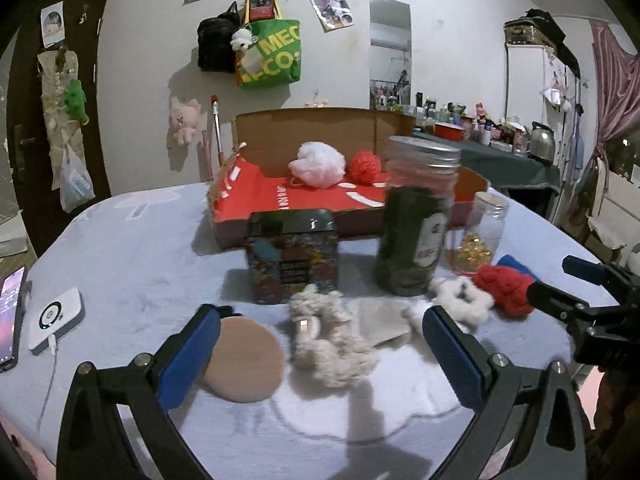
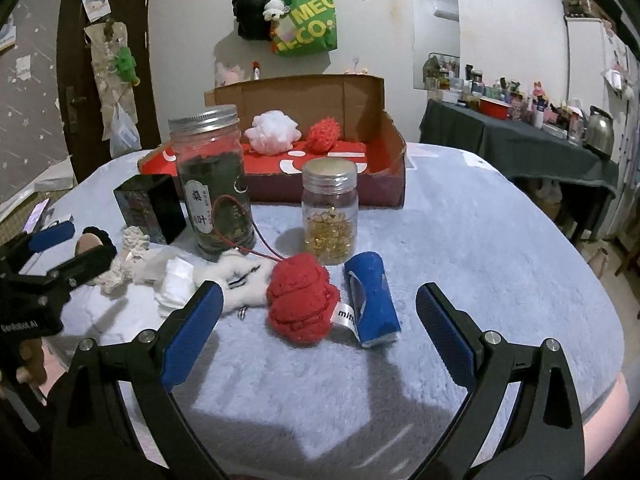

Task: Organize soft objects
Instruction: 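Grasp the tan round sponge with the left tool while the right tool grasps the red bunny sponge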

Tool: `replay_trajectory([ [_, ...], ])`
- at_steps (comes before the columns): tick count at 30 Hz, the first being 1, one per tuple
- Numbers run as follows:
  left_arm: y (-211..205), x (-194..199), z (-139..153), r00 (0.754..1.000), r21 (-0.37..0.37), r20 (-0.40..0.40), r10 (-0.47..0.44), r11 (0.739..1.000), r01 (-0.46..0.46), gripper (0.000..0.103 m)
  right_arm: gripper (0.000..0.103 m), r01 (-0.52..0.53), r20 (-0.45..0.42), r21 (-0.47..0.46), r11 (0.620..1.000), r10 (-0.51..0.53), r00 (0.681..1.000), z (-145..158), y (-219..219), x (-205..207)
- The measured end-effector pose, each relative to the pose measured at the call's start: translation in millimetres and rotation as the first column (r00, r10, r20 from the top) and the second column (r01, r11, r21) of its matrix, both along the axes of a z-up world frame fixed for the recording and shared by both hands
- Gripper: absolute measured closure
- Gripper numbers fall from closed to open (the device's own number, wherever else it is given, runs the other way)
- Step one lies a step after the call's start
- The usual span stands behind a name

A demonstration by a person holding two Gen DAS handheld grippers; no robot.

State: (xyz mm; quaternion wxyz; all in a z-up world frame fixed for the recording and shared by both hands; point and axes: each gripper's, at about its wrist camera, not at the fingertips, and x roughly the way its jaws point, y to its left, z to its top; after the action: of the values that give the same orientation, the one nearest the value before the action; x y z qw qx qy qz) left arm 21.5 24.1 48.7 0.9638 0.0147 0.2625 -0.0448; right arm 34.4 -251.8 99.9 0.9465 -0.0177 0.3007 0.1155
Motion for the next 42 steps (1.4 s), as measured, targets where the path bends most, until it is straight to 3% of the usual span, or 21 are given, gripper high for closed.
replay_trajectory([
  [13,46.3,10.3,-7.1,0.997,0.037,-0.078,0.025,0.999,-0.022,0.0,0.005,-0.055,-0.036,-0.017,0.998,0.055,0.998,-12.3,5.1,18.0],
  [28,46.1,3.9,-19.3,0.996,0.1,-0.085,-0.022,0.995,0.031,0.008,0.007,-0.093,-0.012,-0.07,0.993,0.092,0.996,-13.9,17.5,20.7],
  [29,45.2,5.7,-21.3,0.996,0.111,-0.088,-0.017,0.993,0.026,0.011,0.012,-0.094,-0.013,-0.074,0.993,0.093,0.996,-14.9,18.4,20.7],
  [30,45.2,7.5,-22.9,0.996,0.114,-0.091,-0.016,0.993,0.026,0.023,0.015,-0.097,-0.018,-0.077,0.992,0.096,0.995,-16.1,19.4,21.7],
  [31,45.6,9.6,-24.7,0.995,0.111,-0.1,-0.017,0.993,0.028,0.032,0.025,-0.1,-0.022,-0.079,0.992,0.099,0.995,-17.9,20.5,22.7],
  [32,46.3,13.0,-27.3,0.992,0.098,-0.124,-0.027,0.994,0.039,0.055,0.042,-0.106,-0.03,-0.082,0.991,0.104,0.994,-20.1,21.4,23.8],
  [33,47.5,16.3,-28.7,0.988,0.081,-0.151,-0.032,0.996,0.045,0.065,0.054,-0.114,-0.042,-0.084,0.99,0.111,0.993,-22.8,22.3,25.2],
  [34,49.4,17.3,-28.5,0.986,0.063,-0.163,-0.033,0.997,0.044,0.067,0.066,-0.126,-0.065,-0.077,0.989,0.121,0.991,-25.9,22.5,27.6],
  [36,50.7,13.9,-22.6,0.987,0.043,-0.15,-0.051,0.997,0.058,0.085,0.066,-0.134,-0.074,-0.058,0.989,0.13,0.989,-27.1,20.7,27.1],
  [37,50.1,12.3,-18.5,0.987,0.039,-0.149,-0.06,0.997,0.067,0.088,0.067,-0.134,-0.062,-0.055,0.989,0.131,0.989,-24.9,19.7,24.7],
  [42,40.1,4.2,6.0,0.981,0.006,-0.134,-0.138,0.99,0.14,0.092,0.067,-0.144,-0.021,0.007,0.99,0.144,0.989,-4.7,13.1,13.3],
])
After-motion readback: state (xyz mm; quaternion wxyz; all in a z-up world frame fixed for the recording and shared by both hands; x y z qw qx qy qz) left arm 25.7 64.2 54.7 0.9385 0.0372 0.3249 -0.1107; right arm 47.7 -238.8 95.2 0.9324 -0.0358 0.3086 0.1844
